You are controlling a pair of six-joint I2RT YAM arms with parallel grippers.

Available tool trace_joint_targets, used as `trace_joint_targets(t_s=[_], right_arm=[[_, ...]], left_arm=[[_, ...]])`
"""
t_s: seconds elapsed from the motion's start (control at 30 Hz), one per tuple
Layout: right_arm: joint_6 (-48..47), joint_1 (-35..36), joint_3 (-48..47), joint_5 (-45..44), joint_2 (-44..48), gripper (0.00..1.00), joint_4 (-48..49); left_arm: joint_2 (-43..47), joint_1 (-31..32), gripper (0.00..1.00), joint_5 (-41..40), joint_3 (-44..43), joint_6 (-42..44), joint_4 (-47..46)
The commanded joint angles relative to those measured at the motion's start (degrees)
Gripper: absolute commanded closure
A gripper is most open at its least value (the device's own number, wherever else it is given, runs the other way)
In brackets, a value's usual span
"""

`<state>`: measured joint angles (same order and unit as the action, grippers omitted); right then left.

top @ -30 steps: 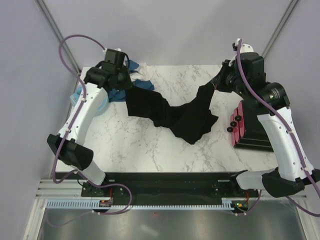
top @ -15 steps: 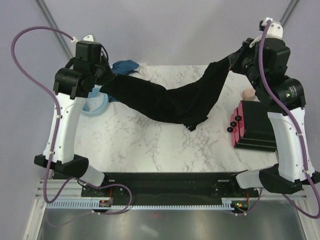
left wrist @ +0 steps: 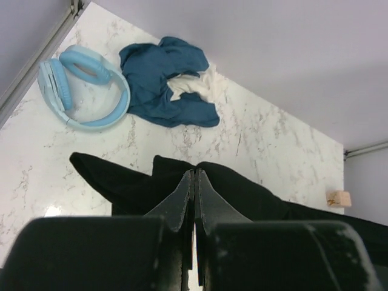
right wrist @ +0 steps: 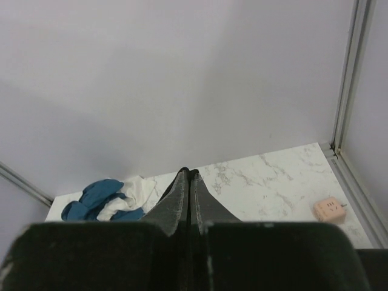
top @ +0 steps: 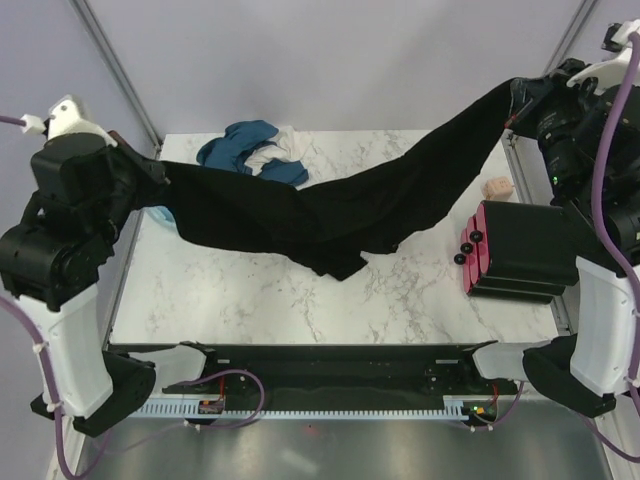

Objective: Fold and stack the t-shirts

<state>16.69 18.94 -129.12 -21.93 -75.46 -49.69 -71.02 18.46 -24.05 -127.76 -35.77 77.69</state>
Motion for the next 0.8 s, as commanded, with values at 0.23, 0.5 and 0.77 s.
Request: trace_joint_targets(t_s=[0.23,0.5,0.77], right_arm=[[1.4,-0.2,-0.8,5.8,-0.3,1.0,-5.6],[4.2,-0.2,11.7,12.8,1.5,1.0,-9.0],[5.5,-0.2,23.2,13.1,4.6,1.0,-11.3]], left_arm=[[4.4,0.0,0.98,14.7,31.3,-4.6,6.3],[12.0,0.0,0.98,22.3,66.7,-6.1,2.1],[8.6,0.6,0.98,32.4,77.0,1.8,0.4]])
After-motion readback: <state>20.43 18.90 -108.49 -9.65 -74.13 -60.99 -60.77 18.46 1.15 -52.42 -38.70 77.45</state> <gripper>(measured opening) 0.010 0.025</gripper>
